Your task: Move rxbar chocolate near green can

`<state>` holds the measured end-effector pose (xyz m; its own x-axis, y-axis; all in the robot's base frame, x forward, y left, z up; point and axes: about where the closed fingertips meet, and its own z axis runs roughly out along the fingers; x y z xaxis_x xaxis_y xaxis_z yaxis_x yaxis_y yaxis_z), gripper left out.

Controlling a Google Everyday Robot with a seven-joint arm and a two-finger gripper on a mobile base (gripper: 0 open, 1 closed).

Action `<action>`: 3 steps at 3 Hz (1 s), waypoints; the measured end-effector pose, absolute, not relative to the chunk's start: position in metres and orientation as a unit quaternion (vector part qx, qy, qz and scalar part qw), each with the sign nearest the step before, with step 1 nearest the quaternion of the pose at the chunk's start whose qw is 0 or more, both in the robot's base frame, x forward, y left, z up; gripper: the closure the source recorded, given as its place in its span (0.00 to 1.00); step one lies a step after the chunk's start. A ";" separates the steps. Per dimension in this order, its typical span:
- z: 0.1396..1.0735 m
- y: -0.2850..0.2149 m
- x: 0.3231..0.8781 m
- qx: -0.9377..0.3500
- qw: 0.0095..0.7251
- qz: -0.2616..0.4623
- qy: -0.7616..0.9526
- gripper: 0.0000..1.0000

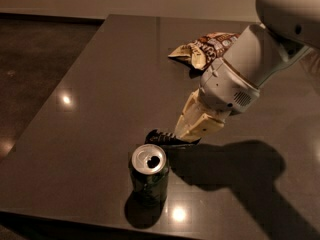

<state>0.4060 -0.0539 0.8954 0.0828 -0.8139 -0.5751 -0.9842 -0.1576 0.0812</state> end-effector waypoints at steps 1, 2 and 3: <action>0.888 -0.055 0.391 -0.723 0.161 0.273 0.615 0.82; 0.882 -0.056 0.380 -0.726 0.155 0.284 0.606 0.58; 0.883 -0.054 0.381 -0.727 0.158 0.281 0.607 0.35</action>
Offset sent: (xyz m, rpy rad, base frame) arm -0.0436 -0.0085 -0.0214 0.0359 0.0859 0.0910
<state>0.3810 -0.0539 0.8832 0.1056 -0.7928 -0.6003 -0.9705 -0.2137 0.1114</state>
